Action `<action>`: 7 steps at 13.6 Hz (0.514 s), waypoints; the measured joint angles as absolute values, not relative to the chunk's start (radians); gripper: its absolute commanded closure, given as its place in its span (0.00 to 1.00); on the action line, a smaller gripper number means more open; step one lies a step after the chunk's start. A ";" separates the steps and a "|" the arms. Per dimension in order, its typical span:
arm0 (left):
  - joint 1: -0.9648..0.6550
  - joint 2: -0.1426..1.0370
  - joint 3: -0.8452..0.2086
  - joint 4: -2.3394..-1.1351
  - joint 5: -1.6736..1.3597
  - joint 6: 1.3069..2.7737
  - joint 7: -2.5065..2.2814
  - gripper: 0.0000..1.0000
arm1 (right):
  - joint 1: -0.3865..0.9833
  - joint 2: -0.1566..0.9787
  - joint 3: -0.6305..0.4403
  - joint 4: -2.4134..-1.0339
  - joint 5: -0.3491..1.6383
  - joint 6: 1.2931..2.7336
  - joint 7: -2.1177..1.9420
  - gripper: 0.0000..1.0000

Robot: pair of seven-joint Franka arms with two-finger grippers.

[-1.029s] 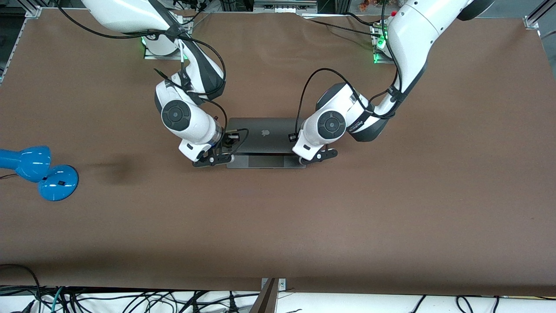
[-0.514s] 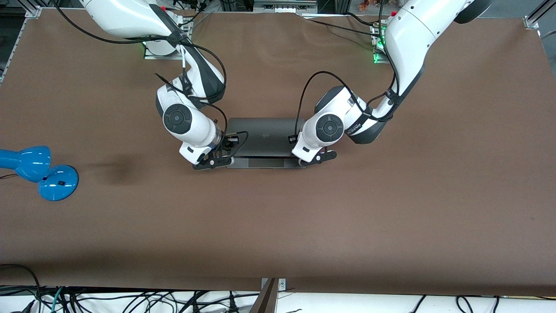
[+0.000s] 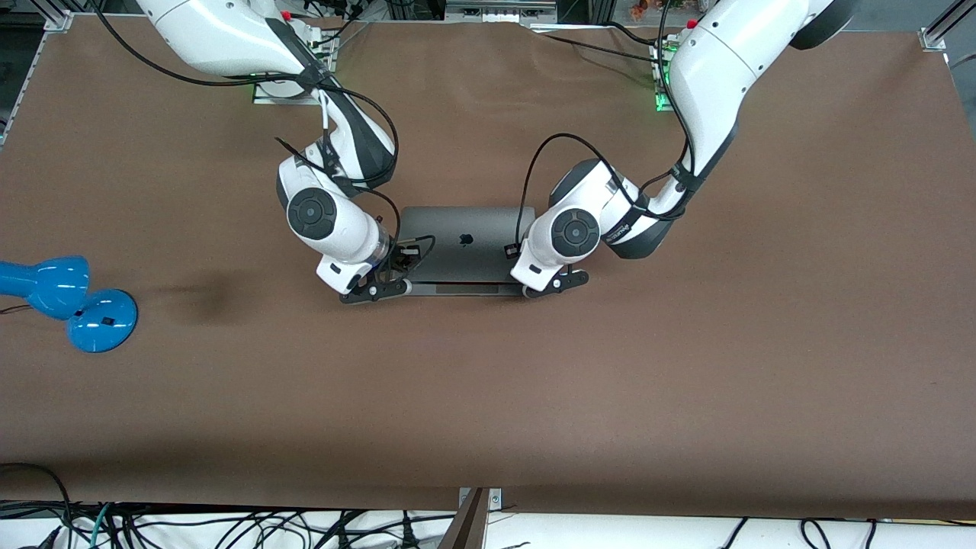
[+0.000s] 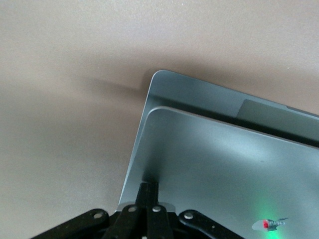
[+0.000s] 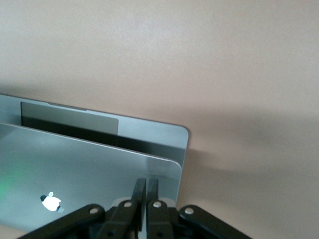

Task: Close laptop with both arms from behind
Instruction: 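Press the screen down with both grippers onto the keyboard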

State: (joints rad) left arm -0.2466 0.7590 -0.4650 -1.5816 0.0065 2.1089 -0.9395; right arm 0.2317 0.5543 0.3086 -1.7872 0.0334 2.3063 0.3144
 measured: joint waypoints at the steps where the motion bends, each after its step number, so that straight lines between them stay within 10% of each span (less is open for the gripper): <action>1: -0.248 0.761 -0.463 -1.581 0.006 2.114 -0.940 1.00 | 0.232 0.562 0.308 -1.787 0.033 2.314 0.306 0.92; 7: -0.250 0.787 -0.453 -1.578 0.006 2.140 -0.940 1.00 | 0.232 0.599 0.301 -1.787 -0.005 2.351 0.282 0.93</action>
